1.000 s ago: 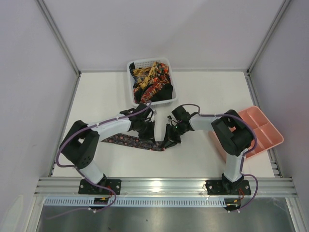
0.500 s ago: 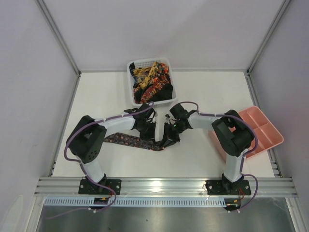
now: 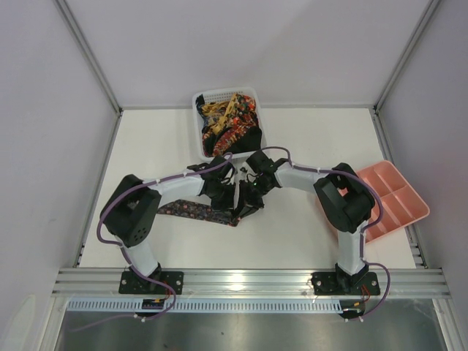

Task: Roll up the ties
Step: Roll the tie

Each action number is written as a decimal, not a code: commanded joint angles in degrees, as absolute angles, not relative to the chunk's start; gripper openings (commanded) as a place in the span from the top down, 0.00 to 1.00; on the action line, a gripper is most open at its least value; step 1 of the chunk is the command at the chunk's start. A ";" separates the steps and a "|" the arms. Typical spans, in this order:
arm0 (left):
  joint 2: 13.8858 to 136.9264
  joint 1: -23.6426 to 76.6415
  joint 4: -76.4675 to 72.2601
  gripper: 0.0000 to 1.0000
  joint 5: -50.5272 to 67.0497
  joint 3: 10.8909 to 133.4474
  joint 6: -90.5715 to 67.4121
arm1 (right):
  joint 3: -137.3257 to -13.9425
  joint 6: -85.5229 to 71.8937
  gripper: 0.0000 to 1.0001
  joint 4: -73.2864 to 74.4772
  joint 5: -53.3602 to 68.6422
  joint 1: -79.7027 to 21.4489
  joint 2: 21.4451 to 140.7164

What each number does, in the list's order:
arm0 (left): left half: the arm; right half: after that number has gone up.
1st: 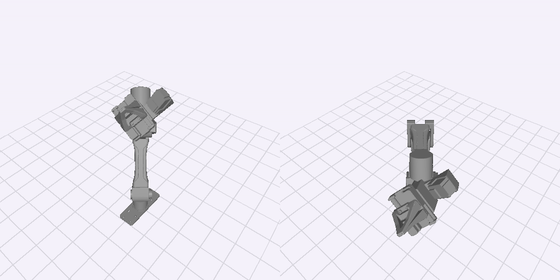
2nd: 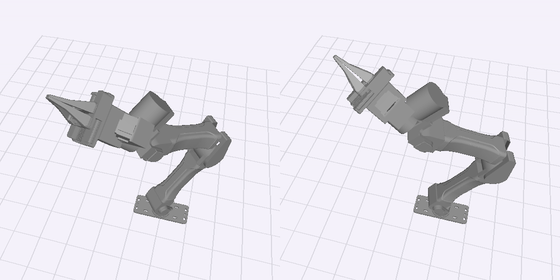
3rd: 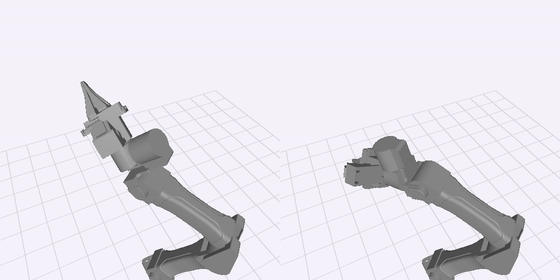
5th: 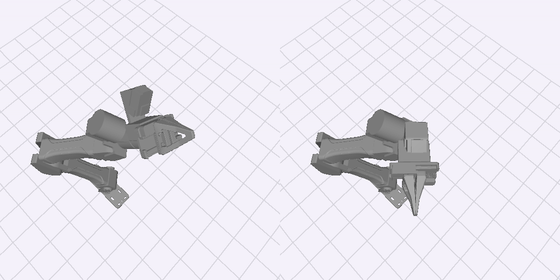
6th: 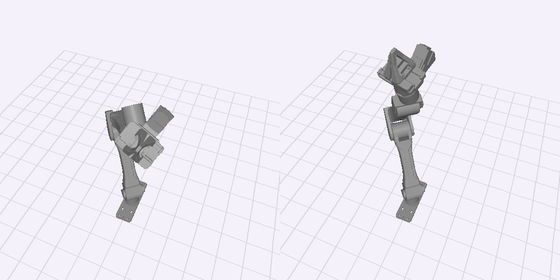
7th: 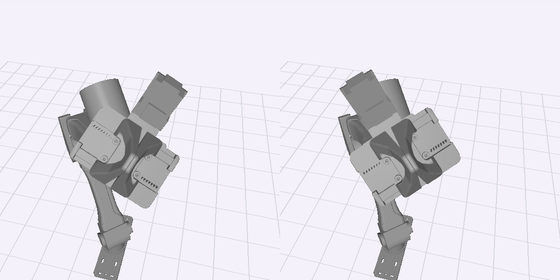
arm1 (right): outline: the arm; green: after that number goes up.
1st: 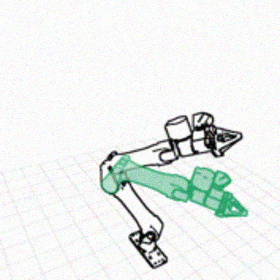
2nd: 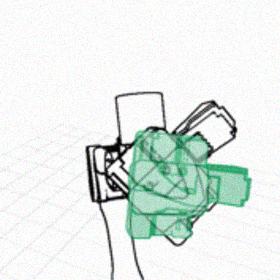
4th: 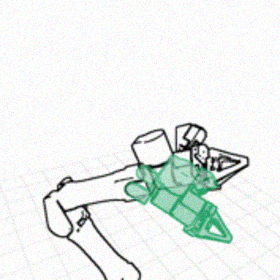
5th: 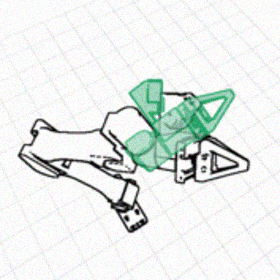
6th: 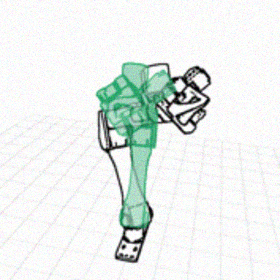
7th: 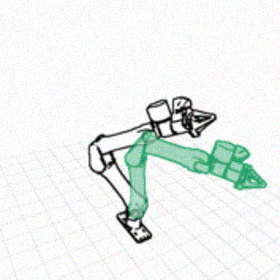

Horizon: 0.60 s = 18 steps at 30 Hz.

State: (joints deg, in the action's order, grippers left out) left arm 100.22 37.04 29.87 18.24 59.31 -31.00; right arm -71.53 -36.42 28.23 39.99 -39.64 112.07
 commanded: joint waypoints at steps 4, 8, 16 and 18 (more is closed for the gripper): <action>100.90 37.44 26.28 0.99 18.10 57.66 -31.20 | -75.67 -37.62 1.00 25.31 41.22 -40.43 111.45; 101.07 38.40 26.02 0.99 18.90 58.09 -31.73 | -75.15 -35.78 1.00 27.24 41.40 -40.43 110.04; 101.95 41.22 26.54 1.00 19.25 60.38 -32.87 | -71.20 -33.93 1.00 29.36 41.92 -38.85 105.57; 102.04 41.66 26.63 0.99 19.25 60.56 -32.87 | -69.09 -33.75 1.00 29.18 42.36 -38.15 104.59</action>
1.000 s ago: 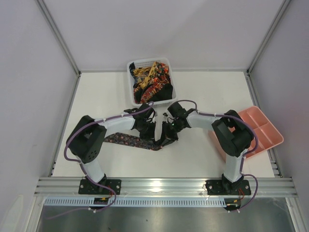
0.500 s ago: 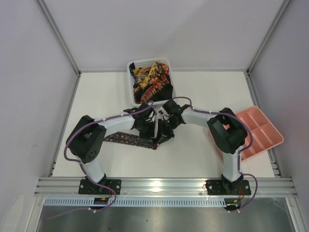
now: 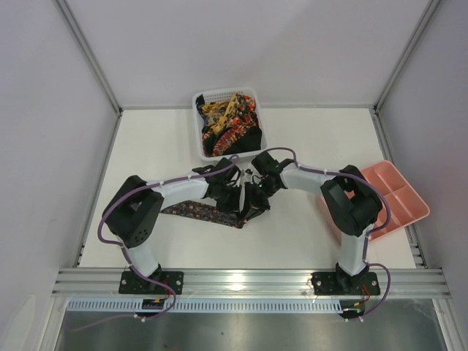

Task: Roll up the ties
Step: Roll the tie

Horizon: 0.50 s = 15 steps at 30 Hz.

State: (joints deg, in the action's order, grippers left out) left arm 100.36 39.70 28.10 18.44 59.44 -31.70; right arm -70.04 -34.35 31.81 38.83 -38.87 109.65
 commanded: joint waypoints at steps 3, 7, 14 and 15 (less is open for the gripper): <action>101.87 41.75 26.89 0.99 18.72 60.64 -32.78 | -66.81 -33.22 1.00 29.53 42.36 -37.71 102.92; 102.13 41.66 27.07 1.00 18.28 61.00 -32.52 | -65.57 -32.96 1.00 29.36 42.71 -37.88 103.00; 101.52 41.75 28.91 1.00 16.00 61.26 -31.65 | -68.37 -33.49 1.00 29.36 41.92 -38.41 103.88; 101.43 41.66 29.35 0.99 15.30 61.43 -31.47 | -68.73 -33.66 1.00 29.44 41.92 -38.50 104.32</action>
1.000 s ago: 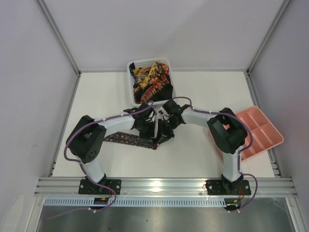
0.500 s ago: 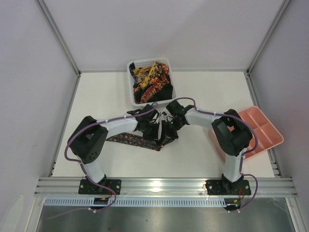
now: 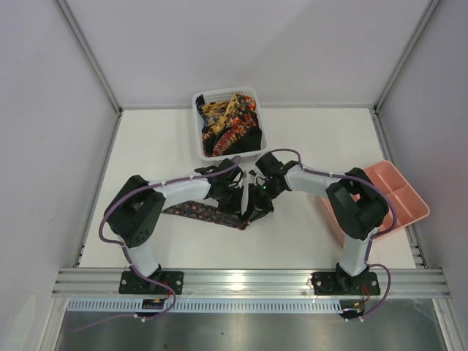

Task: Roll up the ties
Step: Roll the tie

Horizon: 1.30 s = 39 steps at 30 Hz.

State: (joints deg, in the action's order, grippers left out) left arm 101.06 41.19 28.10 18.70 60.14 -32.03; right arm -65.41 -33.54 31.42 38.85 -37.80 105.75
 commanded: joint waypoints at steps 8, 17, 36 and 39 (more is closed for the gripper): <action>100.99 41.66 31.12 1.00 11.25 61.79 -30.32 | -73.91 -34.80 1.00 29.18 41.40 -40.07 108.28; 101.69 41.75 30.76 0.99 11.87 62.14 -30.06 | -76.38 -35.33 1.00 30.23 40.61 -41.04 115.31; 97.82 41.66 28.48 1.00 8.00 56.87 -30.32 | -82.26 -34.19 1.00 36.47 36.74 -44.38 123.40; 96.60 41.66 26.81 0.99 7.04 55.02 -30.76 | -82.36 -34.01 1.00 37.09 35.78 -44.38 123.05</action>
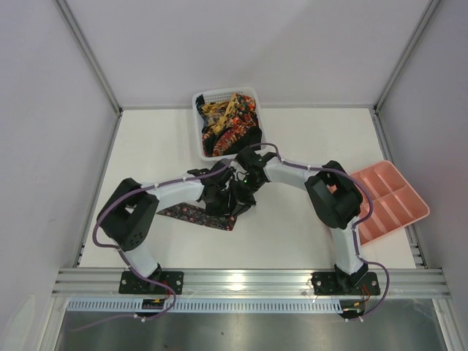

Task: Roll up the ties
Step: Roll the tie

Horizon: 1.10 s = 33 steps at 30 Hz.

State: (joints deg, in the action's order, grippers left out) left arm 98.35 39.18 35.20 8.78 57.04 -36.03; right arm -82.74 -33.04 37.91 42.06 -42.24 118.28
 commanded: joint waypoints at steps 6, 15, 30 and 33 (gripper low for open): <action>93.87 40.61 22.86 1.00 7.29 51.42 -31.11 | -79.11 -34.19 1.00 35.60 33.84 -44.21 118.48; 94.13 39.46 20.65 0.99 9.93 50.62 -31.46 | -77.43 -35.42 1.00 32.96 33.58 -43.42 116.98; 83.67 36.92 24.88 0.99 -2.12 48.87 -32.87 | -77.52 -35.33 1.00 34.28 31.73 -43.24 116.19; 86.74 35.78 25.05 0.99 0.86 49.39 -32.26 | -77.87 -35.33 1.00 34.89 31.73 -43.24 116.37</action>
